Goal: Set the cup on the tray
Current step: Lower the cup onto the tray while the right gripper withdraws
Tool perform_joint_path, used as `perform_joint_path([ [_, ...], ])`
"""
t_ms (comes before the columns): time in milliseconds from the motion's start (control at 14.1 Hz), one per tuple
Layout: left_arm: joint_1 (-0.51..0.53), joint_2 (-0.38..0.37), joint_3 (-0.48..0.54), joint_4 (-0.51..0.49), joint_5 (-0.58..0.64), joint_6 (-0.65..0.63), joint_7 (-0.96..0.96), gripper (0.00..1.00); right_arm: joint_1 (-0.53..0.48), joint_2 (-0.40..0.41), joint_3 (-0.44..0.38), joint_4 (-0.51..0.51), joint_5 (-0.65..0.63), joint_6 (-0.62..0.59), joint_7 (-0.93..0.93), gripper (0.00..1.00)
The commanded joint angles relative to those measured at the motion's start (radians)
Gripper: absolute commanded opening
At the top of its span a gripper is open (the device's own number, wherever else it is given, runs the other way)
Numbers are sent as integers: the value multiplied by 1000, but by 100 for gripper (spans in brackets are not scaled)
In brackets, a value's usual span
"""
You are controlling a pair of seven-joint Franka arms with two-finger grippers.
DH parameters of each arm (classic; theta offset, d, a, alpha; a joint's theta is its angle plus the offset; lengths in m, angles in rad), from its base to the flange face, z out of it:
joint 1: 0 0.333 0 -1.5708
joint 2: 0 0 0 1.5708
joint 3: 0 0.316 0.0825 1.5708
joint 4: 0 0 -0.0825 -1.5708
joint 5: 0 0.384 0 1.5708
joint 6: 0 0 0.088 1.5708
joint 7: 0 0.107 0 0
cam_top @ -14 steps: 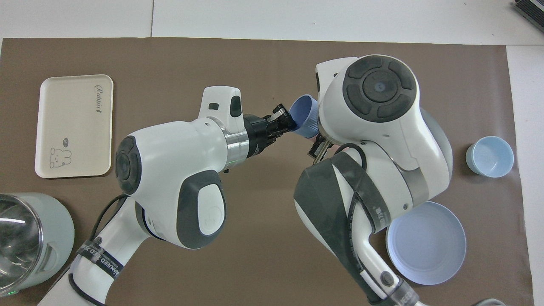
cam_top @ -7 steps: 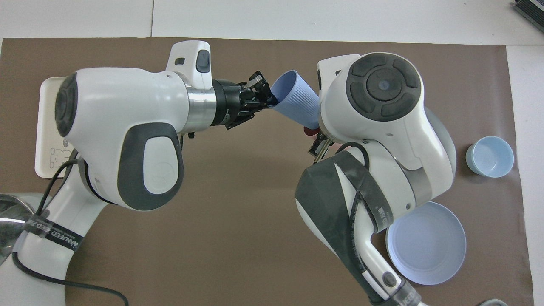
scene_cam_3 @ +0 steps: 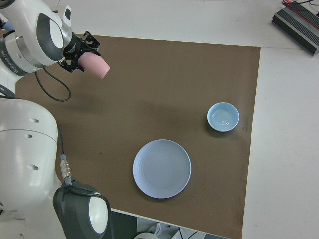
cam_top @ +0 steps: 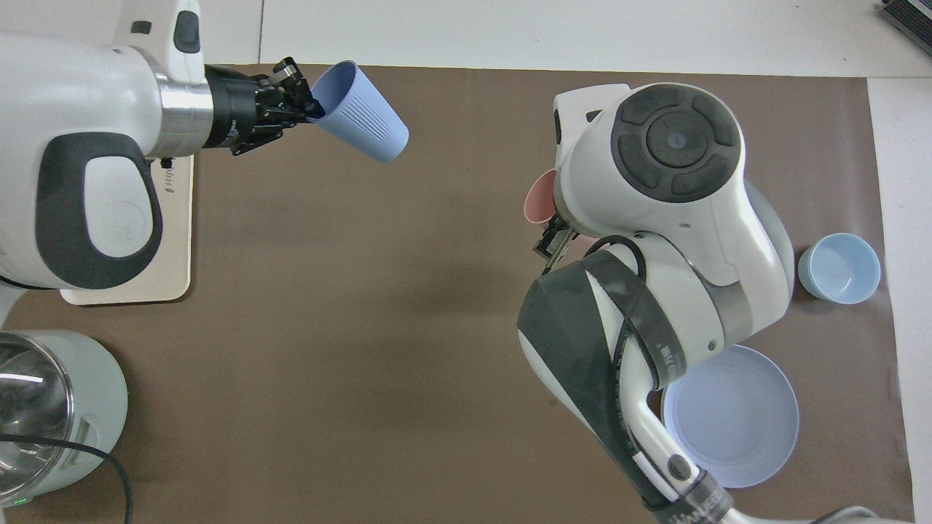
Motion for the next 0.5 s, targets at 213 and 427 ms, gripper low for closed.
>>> perform_joint_path([
  [213,281,-104,-13,-210,18,21,494,0,-203,10,5,-96,341,311,-203,0],
  [427,371,-115,-13,-274,16,137,620,0,-284,25,5,-191,698,479,-477,0],
])
